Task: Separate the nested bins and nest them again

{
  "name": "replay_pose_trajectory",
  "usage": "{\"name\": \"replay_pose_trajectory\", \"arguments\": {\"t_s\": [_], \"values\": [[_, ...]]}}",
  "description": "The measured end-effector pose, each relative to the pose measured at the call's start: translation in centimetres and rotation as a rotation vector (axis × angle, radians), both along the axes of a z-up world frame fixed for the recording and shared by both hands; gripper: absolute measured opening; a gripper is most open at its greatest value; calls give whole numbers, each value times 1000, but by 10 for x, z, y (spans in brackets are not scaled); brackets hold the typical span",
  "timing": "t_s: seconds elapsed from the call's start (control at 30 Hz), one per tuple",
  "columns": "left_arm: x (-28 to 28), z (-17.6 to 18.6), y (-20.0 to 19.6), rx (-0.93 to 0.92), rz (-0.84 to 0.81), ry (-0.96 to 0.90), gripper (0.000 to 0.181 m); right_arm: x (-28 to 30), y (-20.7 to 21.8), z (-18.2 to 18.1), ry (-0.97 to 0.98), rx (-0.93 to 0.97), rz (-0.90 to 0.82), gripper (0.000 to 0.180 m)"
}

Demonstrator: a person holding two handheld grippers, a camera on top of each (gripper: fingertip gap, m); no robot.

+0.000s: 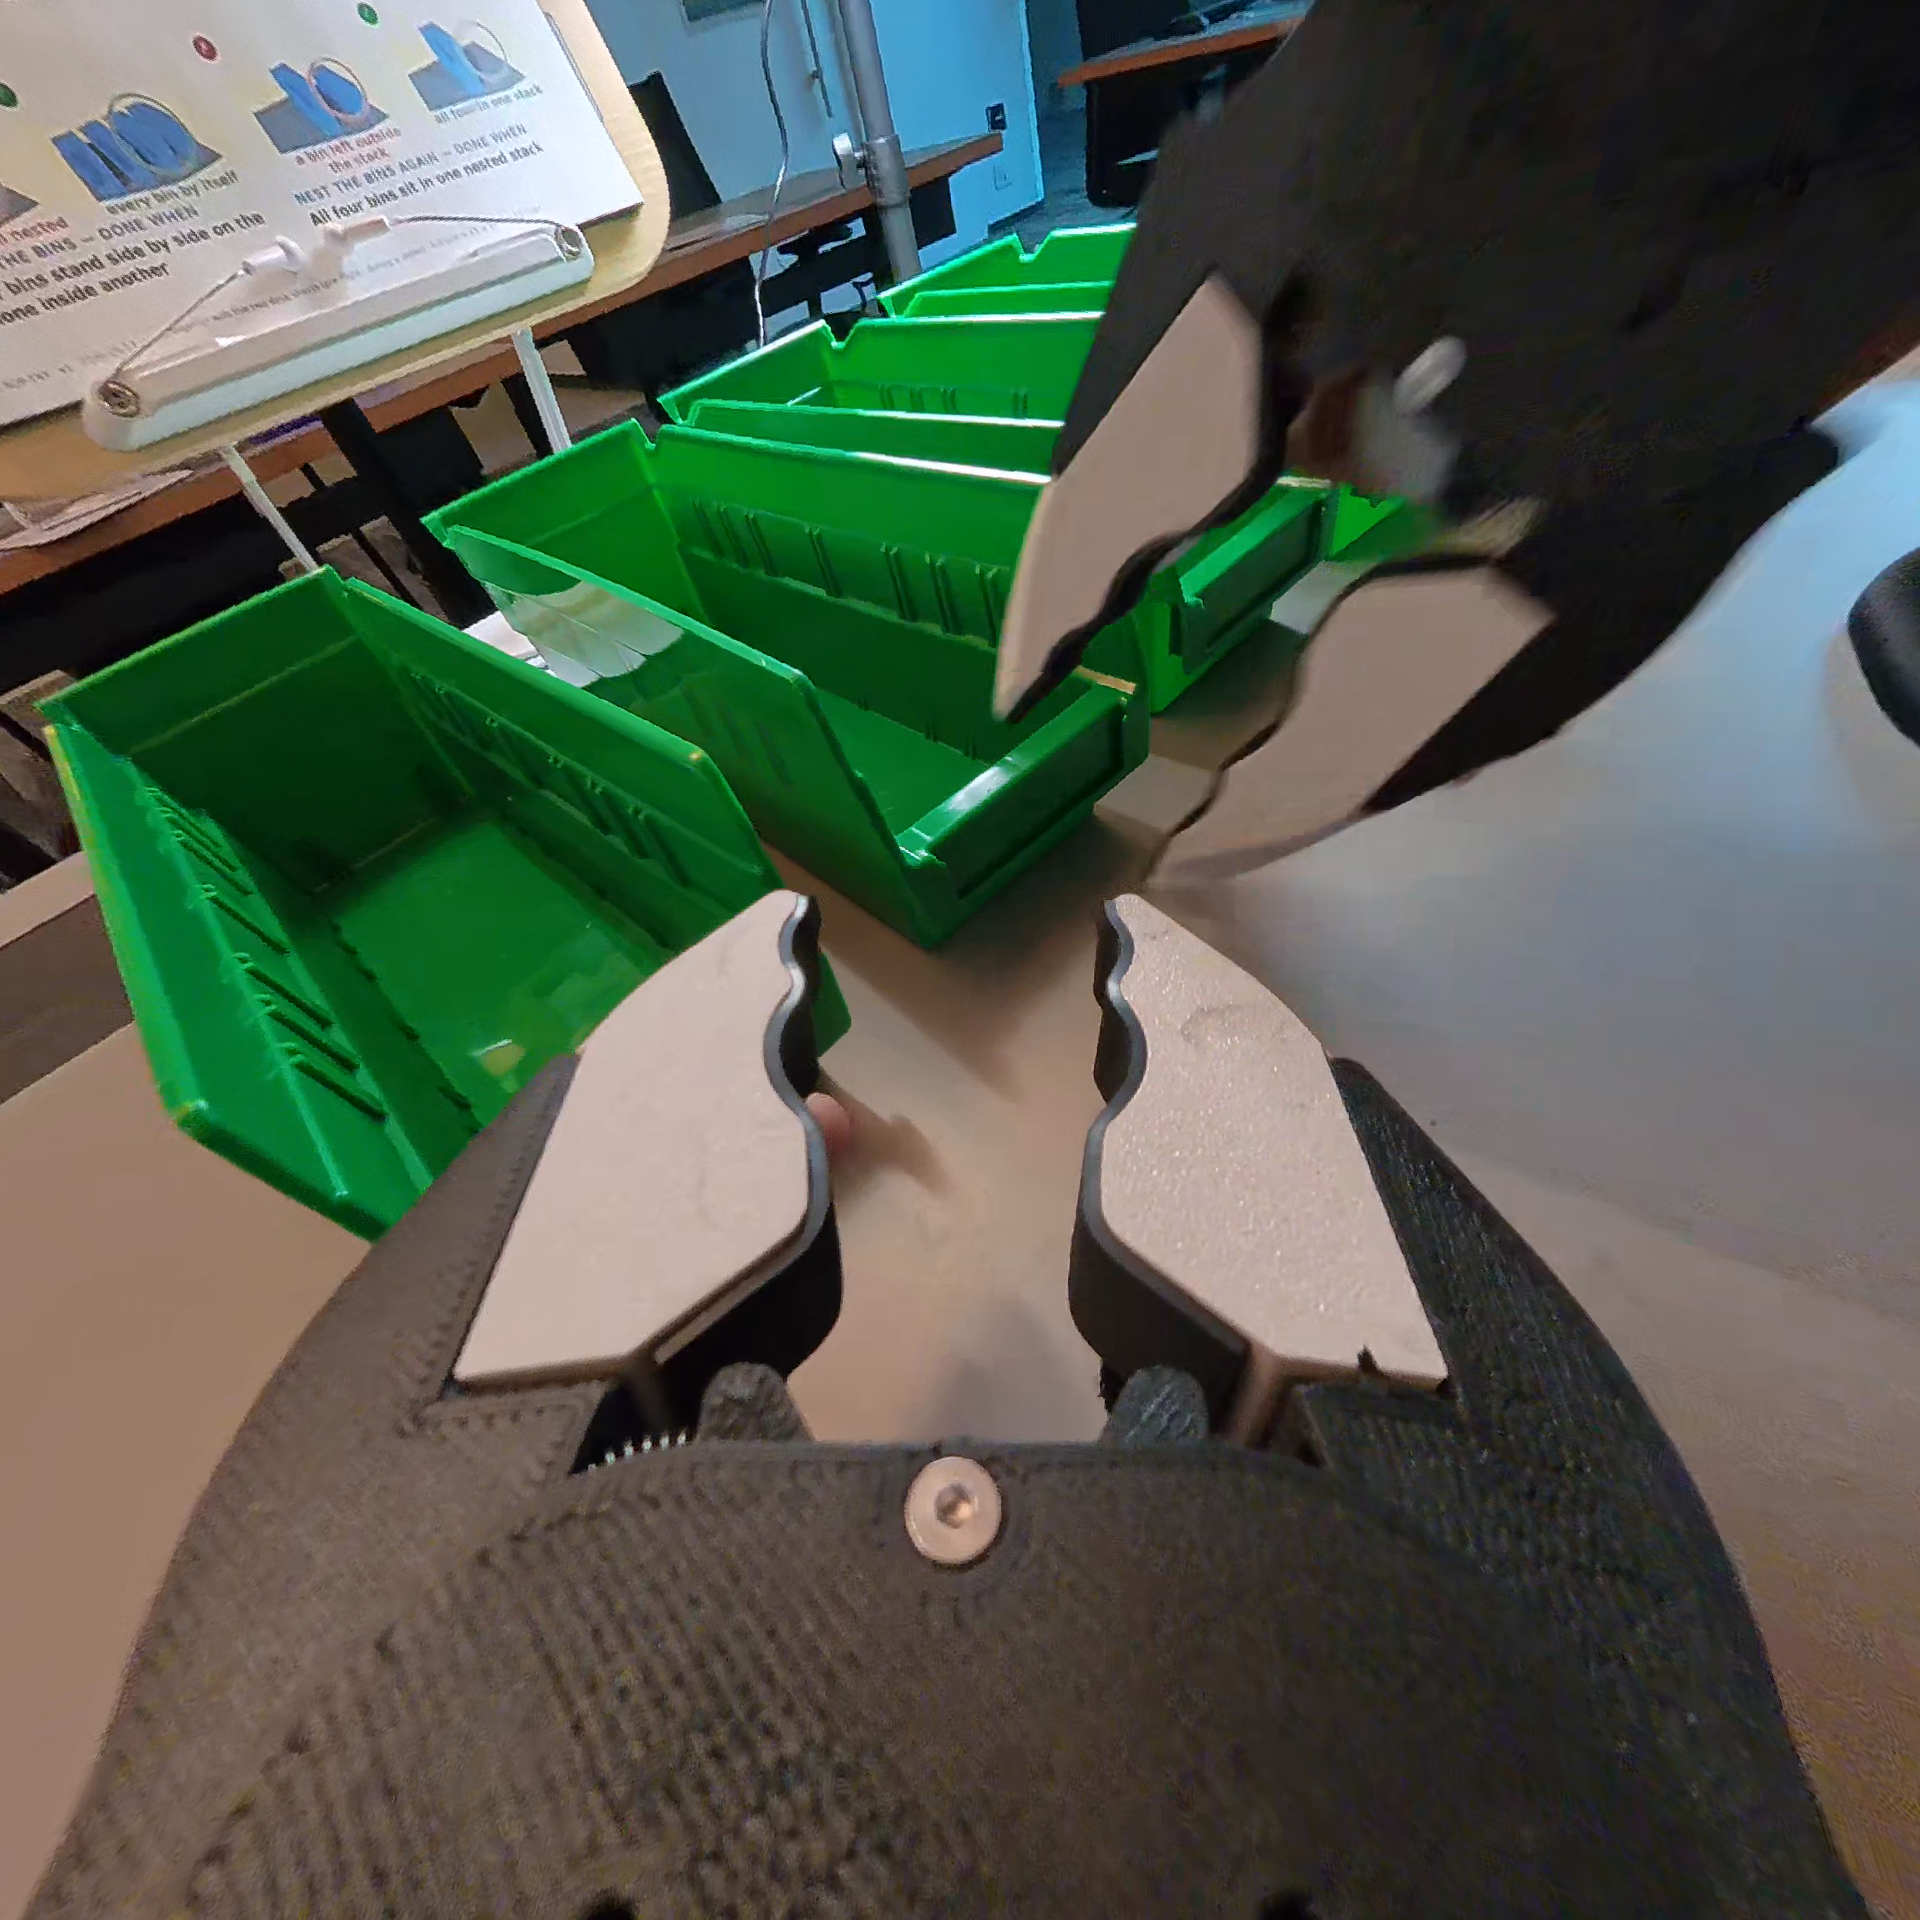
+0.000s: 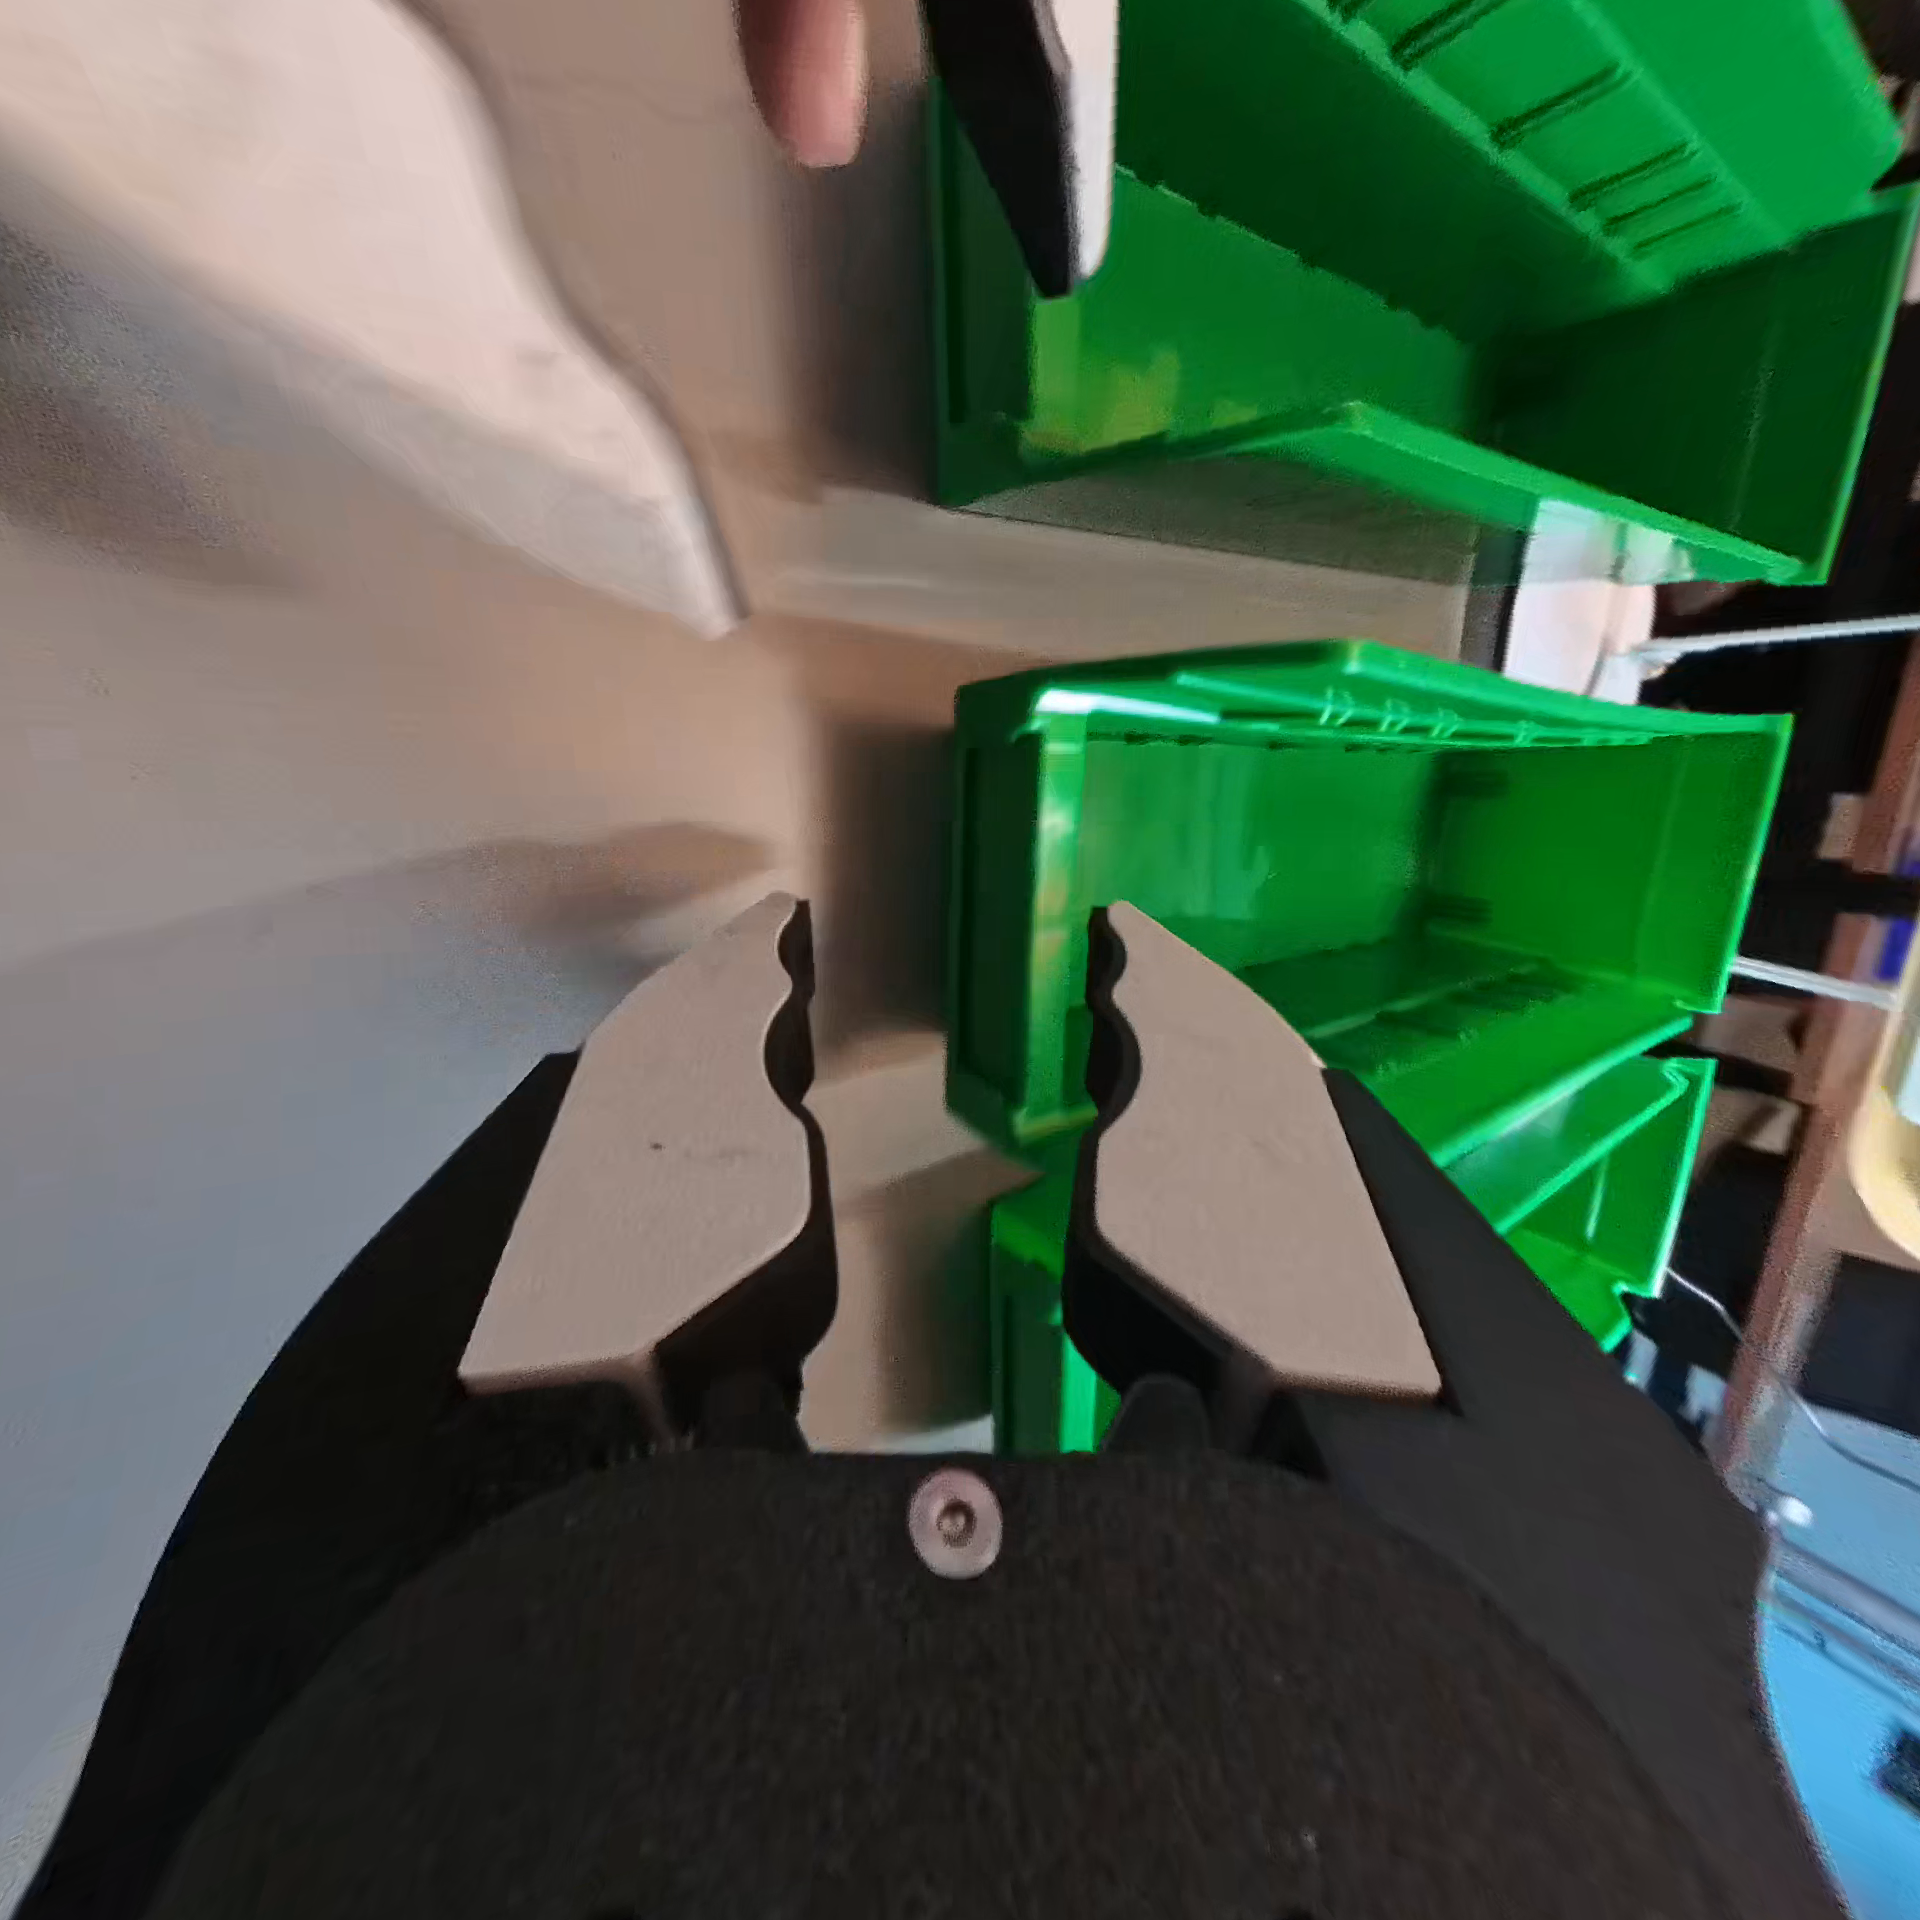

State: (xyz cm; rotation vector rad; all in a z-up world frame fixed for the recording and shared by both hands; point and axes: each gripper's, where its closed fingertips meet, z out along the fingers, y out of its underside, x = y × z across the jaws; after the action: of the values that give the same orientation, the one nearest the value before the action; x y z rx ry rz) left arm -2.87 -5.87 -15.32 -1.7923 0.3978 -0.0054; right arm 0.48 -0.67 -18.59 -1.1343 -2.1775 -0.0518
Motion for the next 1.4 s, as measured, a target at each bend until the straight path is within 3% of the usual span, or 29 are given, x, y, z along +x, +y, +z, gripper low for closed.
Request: {"name": "replay_pose_trajectory", "arguments": {"t_s": [0.2,0.67,0.77,0.9,1.1,1.27,1.4], "values": [[-4,4,-1,5,-5,-32,51,-19,27,-26,-28,131,-37,30],[-4,-2,1,-10,2,-25,51,-9,31,-24,25,208,13,30],[-5,-5,2,-21,2,-28,51,-9,24,-13,120,181,11,34],[-6,-3,2,-15,4,-29,51,4,4,34,393,88,33,37],[-15,3,2,1,43,-31,51,79,41,78,714,-69,-226,46],[-30,11,-1,7,91,-62,52,162,83,65,854,-222,-575,58],[-41,15,-6,12,122,-78,52,201,91,44,942,-310,-714,63]]}}
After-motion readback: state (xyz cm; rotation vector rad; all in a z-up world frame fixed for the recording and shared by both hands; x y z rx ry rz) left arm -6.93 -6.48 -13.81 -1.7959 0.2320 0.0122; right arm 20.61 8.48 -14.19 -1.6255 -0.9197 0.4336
